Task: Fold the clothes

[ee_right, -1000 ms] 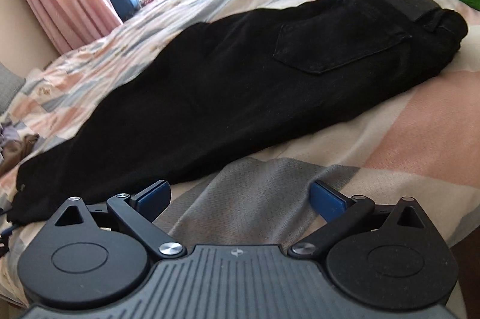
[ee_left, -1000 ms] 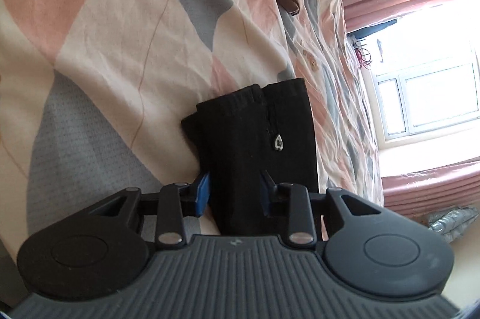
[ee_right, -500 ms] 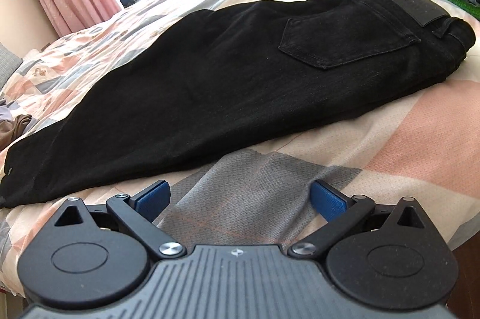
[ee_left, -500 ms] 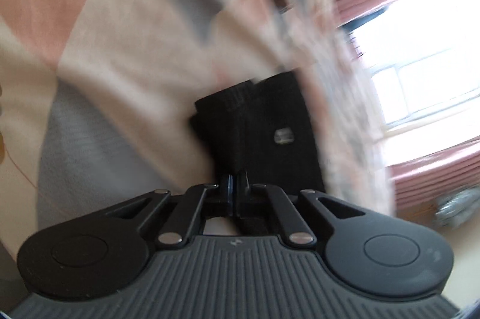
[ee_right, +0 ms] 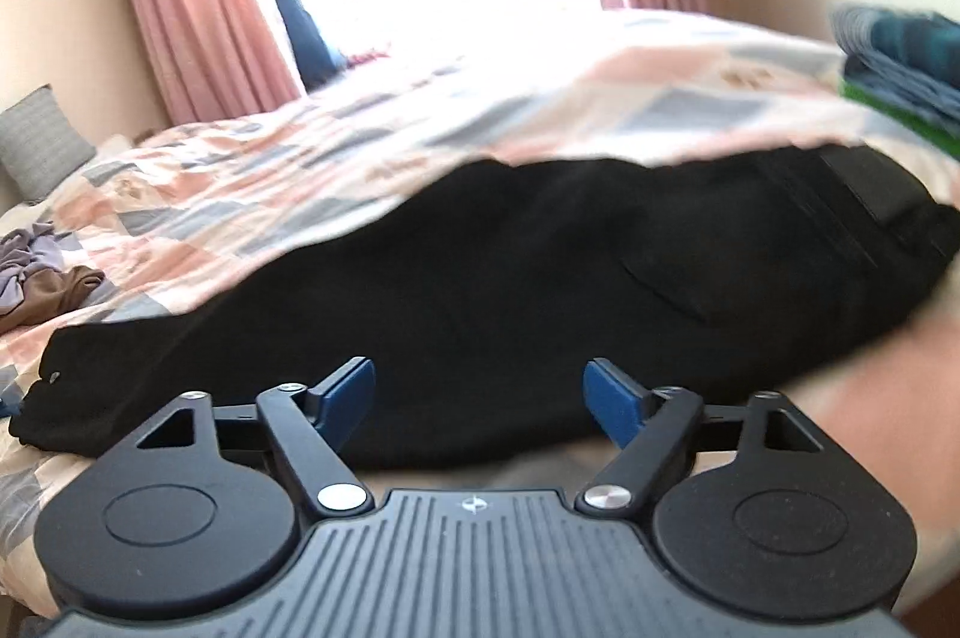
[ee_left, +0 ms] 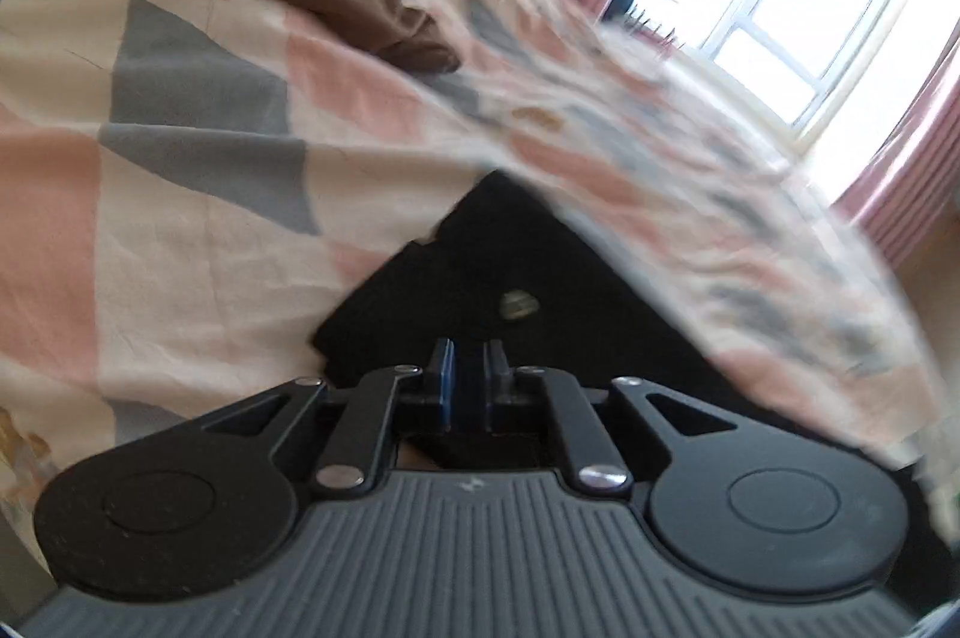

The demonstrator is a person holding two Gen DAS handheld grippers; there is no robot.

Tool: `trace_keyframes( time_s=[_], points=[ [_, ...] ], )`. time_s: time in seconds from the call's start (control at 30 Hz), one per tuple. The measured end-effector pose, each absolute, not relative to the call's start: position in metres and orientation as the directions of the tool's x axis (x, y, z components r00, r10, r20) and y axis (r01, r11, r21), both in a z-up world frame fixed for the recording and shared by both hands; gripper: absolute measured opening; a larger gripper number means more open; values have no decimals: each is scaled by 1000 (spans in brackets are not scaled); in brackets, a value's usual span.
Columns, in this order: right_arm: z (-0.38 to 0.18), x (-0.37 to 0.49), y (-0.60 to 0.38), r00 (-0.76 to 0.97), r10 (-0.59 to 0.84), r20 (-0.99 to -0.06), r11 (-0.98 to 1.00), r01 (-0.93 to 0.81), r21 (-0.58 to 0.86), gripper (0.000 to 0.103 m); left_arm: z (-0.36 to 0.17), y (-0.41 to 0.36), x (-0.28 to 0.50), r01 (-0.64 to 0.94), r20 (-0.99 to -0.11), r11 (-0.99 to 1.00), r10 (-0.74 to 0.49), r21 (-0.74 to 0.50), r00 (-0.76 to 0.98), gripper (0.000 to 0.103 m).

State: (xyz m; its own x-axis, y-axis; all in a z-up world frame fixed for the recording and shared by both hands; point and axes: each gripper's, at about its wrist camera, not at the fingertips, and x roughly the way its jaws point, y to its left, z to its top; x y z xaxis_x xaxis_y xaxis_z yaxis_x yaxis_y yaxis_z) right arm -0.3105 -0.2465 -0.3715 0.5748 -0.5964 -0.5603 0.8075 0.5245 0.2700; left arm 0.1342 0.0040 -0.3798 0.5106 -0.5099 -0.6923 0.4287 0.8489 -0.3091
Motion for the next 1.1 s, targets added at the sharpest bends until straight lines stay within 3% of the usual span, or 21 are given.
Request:
trace_keyframes(
  time_s=[0.17,0.27,0.37,0.47,0.7,1.1],
  points=[
    [-393,-295,-275,521,-552,-651,503,831,239,72,-385,12,130,419,-721,879,-442,-228,534,3],
    [-383,-297,-269,535,-563,-630,496,829,260,76,-356,9,100,441,-701,892,-380,-104,604,26],
    [-373,-303,-255,565,-561,-605,487,816,310,83,-334,2,67,468,-695,884,-345,-14,631,27],
    [-367,-304,-239,602,-532,-595,506,790,347,85,-324,-7,36,502,-693,863,-327,58,642,38],
    [-350,-308,-217,612,-534,-583,518,782,347,88,-315,-18,-17,613,-709,785,-384,87,592,48],
    [-337,-331,-203,617,-557,-556,491,785,378,90,-315,-26,-46,673,-718,735,-427,78,550,54]
  ],
)
